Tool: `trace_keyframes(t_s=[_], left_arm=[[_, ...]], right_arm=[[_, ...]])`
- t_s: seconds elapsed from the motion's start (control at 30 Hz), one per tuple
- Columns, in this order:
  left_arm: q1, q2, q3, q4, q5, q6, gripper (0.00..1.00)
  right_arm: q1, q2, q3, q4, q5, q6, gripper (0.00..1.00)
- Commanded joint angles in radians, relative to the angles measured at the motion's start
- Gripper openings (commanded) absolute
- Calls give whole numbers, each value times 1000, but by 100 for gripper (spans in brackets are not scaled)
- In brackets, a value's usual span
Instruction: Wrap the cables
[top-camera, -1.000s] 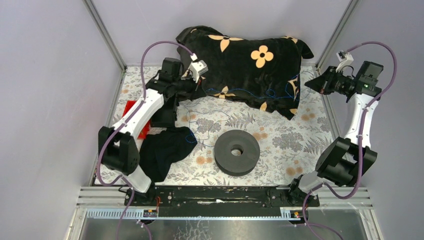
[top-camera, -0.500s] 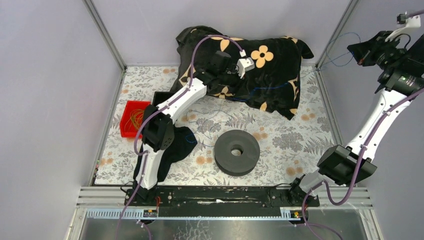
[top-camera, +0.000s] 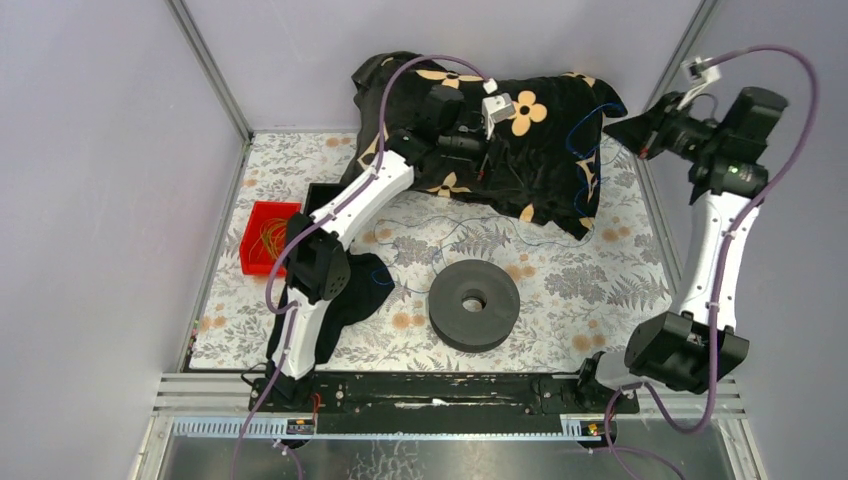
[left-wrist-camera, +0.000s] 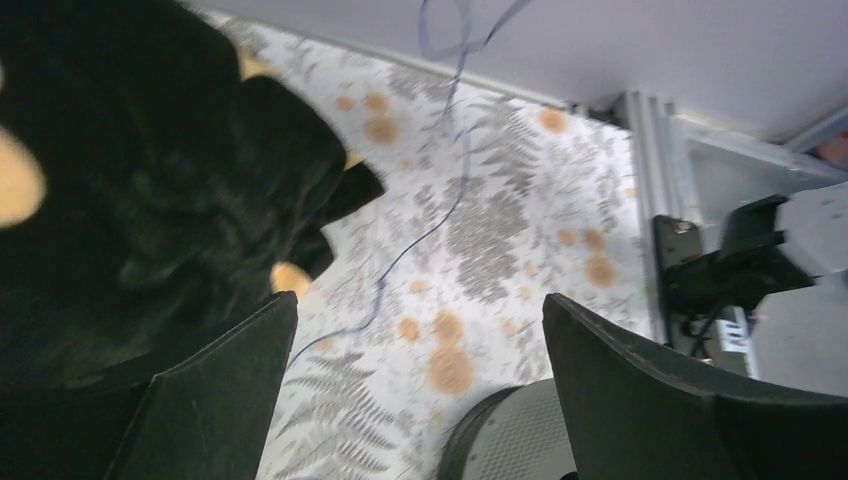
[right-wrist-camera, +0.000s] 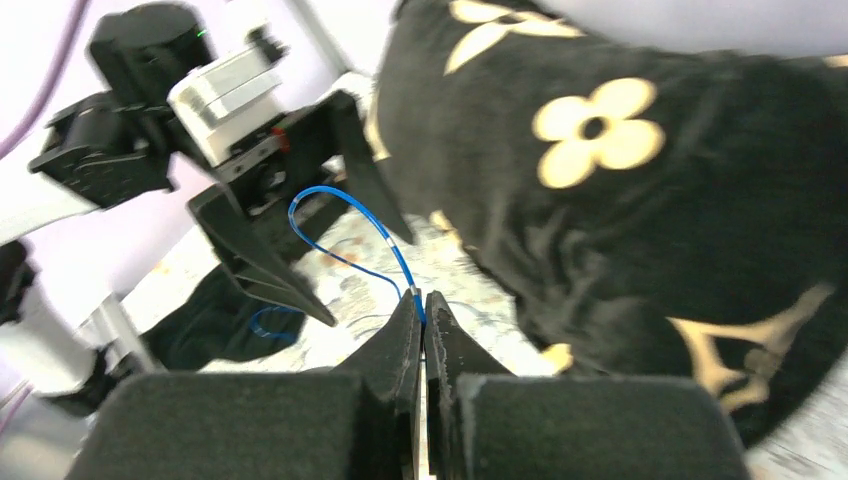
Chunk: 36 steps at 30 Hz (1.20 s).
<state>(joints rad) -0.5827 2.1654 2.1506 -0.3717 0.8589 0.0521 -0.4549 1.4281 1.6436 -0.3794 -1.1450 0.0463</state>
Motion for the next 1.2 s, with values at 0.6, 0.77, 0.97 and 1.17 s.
trace_keyframes(t_s=[0.6,0.77,0.97,1.17], left_arm=[[-65,-78,-77,378,236,-441,24],[-29,-139,-77,160,195,-252,0],[-26,-237,-137,0,134,-154,0],[-26,-295,-203,-57,46,-104,0]], right_arm=[[233,-121,-221,-13,-58,-42,0],[233,-83,-138,-189,274,-193,0],[233,-62,-120,-208,529,-259,7],[233,-75,-206,-236,389,-350,34]])
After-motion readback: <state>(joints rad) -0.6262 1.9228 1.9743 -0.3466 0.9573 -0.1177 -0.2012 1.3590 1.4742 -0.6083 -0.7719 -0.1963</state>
